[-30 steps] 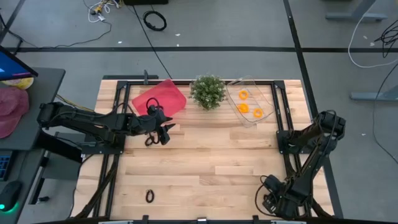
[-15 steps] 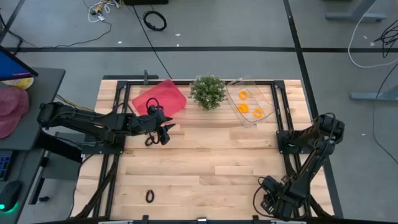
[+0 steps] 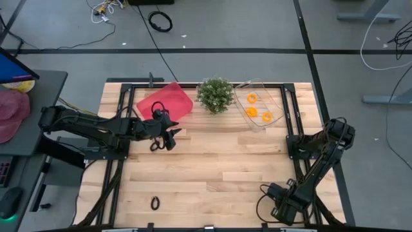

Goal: Sort spring keychains
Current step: Put the black spring keychain into the pink bin

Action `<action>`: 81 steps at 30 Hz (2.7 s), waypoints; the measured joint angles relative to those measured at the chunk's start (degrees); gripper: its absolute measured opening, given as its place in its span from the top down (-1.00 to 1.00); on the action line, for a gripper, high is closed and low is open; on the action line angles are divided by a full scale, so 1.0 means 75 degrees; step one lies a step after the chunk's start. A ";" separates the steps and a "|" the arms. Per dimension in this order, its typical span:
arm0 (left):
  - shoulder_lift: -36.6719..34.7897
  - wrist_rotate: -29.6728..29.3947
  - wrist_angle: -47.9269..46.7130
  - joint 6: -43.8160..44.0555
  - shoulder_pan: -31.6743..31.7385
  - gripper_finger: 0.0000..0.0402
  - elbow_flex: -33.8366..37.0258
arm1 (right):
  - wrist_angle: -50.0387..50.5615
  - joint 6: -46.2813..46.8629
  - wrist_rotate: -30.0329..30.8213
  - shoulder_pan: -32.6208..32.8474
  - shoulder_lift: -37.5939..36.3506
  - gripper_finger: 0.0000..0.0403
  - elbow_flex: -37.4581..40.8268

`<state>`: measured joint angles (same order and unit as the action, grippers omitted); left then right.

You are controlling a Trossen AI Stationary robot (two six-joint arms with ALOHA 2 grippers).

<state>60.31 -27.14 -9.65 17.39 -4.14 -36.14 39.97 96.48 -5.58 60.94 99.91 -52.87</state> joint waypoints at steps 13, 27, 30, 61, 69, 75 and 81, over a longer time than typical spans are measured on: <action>0.0000 0.0257 -0.0016 0.0203 -0.0001 0.30 0.0006 | 0.0031 -0.2206 0.2321 -0.0984 -0.0456 0.97 0.0042; 0.0000 0.0715 0.0094 0.0606 -0.0216 0.30 0.0006 | -0.1930 -0.5406 0.8301 -0.2553 -0.1647 1.00 0.0030; 0.0003 0.0714 0.0407 0.0609 -0.0435 0.30 0.0006 | -0.3516 -0.7247 0.8314 -0.3091 -0.1753 1.00 0.0030; 0.1110 -0.0865 0.5516 -0.2960 -0.1851 0.30 0.0005 | -0.8616 -1.4902 0.9022 -0.4840 -0.1750 1.00 0.0018; 0.1110 0.0285 0.6003 -0.3002 -0.1098 0.30 0.0006 | -0.9503 -1.6036 0.8813 -0.5239 -0.1747 1.00 0.0016; 0.1110 0.0499 0.6256 -0.3010 -0.0805 0.30 0.0003 | -0.9534 -1.6130 0.8205 -0.5663 -0.1741 1.00 0.0016; 0.1110 0.0860 0.6374 -0.3003 -0.0477 0.30 0.0003 | -0.9604 -1.6163 0.7751 -0.6007 -0.1741 1.00 0.0016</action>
<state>68.64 -20.69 38.16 -5.14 -7.72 -36.12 -32.06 -24.74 52.55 15.88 86.85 -52.75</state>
